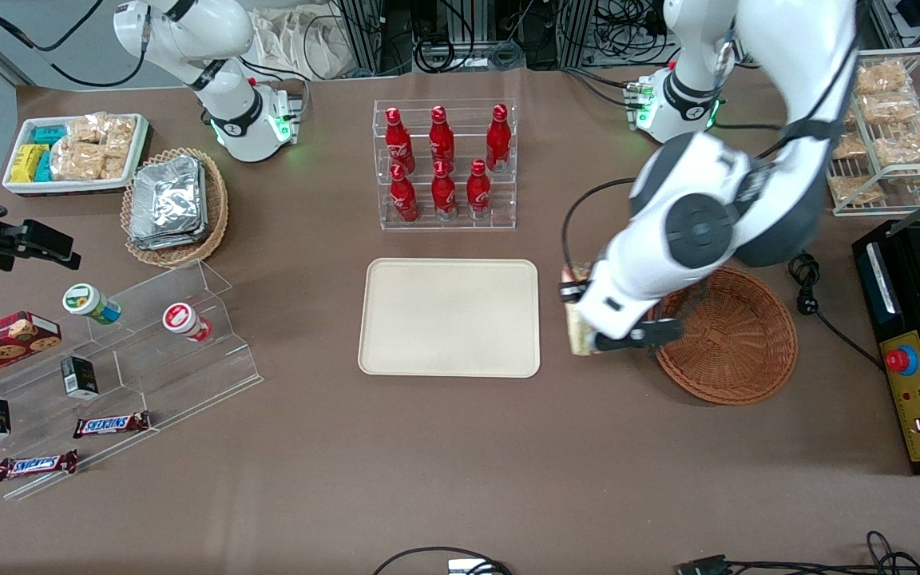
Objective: Place sandwich from basket to tray
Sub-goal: 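Lift the sandwich out of the basket with the left gripper, then carry the sandwich over the cream tray and lower it down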
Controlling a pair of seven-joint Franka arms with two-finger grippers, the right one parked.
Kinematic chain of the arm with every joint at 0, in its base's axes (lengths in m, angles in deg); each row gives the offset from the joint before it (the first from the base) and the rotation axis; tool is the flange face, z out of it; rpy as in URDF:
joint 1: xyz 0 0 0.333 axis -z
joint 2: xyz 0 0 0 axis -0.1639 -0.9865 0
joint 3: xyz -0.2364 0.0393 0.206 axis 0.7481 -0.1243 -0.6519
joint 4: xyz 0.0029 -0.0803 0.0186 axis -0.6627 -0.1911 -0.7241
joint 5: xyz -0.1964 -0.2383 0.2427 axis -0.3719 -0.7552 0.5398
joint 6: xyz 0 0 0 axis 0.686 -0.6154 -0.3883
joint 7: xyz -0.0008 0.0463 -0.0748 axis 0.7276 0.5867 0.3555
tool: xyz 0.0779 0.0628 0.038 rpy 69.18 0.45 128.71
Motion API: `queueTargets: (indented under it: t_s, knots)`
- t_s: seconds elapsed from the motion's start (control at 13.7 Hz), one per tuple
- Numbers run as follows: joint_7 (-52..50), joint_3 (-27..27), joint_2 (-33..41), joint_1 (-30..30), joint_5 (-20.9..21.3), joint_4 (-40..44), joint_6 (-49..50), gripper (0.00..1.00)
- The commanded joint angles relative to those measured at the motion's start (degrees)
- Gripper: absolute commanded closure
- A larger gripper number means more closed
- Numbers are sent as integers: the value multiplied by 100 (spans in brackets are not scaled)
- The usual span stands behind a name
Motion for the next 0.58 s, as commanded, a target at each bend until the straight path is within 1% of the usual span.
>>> queueTargets:
  t_s: [0.0, 0.07, 0.29, 0.51]
  knots:
    - [-247, -22, -732, 390, 70, 256, -576, 100]
    - [-449, -31, -952, 584, 166, 247, -884, 100]
    - [-1152, -31, -1515, 980, 754, 291, -1667, 100]
    - [-1172, -40, -1683, 1007, 826, 283, -1792, 100]
